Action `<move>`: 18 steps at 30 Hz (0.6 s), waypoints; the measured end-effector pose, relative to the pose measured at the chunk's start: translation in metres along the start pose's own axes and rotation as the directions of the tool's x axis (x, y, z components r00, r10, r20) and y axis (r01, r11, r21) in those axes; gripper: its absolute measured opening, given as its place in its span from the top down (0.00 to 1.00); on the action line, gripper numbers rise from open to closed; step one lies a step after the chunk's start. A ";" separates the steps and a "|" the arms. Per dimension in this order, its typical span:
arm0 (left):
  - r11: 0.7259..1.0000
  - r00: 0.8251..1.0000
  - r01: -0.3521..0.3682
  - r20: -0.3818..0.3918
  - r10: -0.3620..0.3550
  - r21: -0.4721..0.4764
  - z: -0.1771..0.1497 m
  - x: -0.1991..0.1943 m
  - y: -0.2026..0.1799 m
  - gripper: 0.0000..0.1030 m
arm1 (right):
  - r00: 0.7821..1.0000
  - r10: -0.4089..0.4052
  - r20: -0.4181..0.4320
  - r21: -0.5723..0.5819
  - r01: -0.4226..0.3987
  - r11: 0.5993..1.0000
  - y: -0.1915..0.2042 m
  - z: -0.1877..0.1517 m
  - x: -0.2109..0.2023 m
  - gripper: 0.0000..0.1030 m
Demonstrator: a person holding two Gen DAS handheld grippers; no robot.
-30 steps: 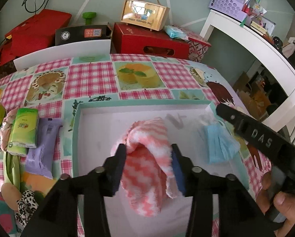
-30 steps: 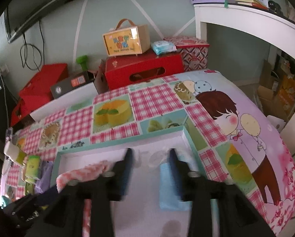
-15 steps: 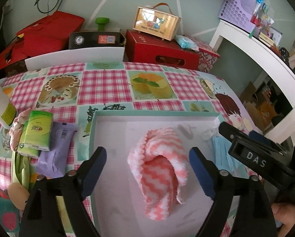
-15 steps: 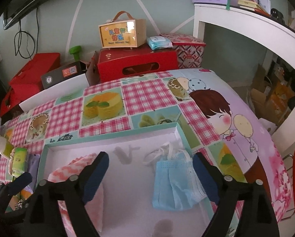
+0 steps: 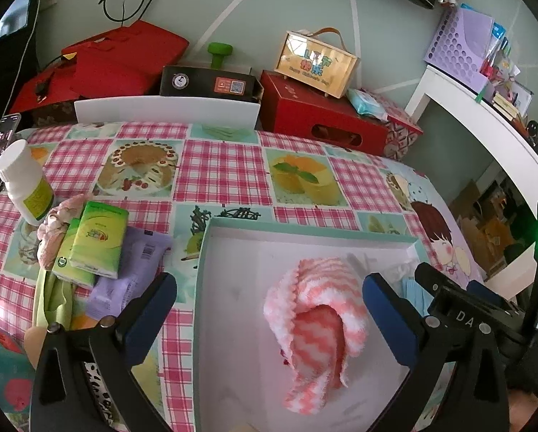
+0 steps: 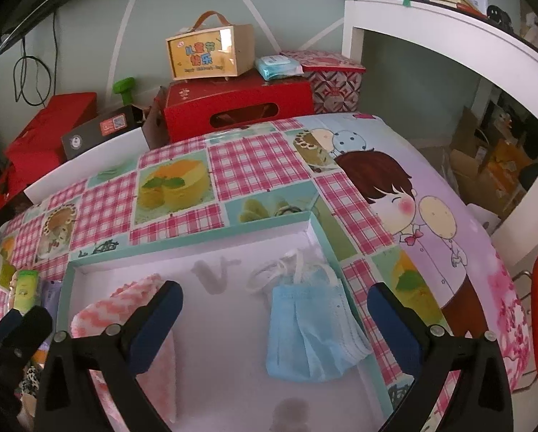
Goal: Organize soft objects
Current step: 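Open both tools to release the cloth and mask into the tray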
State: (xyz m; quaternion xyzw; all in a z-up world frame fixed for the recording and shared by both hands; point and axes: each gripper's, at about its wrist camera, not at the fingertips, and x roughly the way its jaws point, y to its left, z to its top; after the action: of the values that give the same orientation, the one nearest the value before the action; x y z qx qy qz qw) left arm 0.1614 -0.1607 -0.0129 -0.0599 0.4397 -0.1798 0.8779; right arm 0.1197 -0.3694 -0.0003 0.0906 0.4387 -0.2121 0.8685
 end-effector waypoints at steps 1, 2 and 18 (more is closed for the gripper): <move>1.000 1.000 -0.001 -0.004 0.001 -0.002 0.000 0.000 0.000 0.00 | 1.000 -0.003 -0.002 0.001 0.003 1.000 0.000 0.000 0.000 0.00; 1.000 1.000 -0.002 -0.007 0.002 -0.003 0.000 0.001 0.001 0.00 | 1.000 -0.005 -0.004 0.000 0.005 1.000 -0.001 0.000 0.001 0.00; 0.998 1.000 0.001 0.027 0.001 -0.064 0.009 -0.012 0.022 0.00 | 0.999 0.007 0.032 -0.025 -0.006 1.000 0.007 0.004 -0.015 0.00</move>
State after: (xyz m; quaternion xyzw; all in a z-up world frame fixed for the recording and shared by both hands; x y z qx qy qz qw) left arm 0.1680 -0.1366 -0.0046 -0.0902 0.4335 -0.1648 0.8813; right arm 0.1181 -0.3599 0.0143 0.0776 0.4271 -0.2051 0.8772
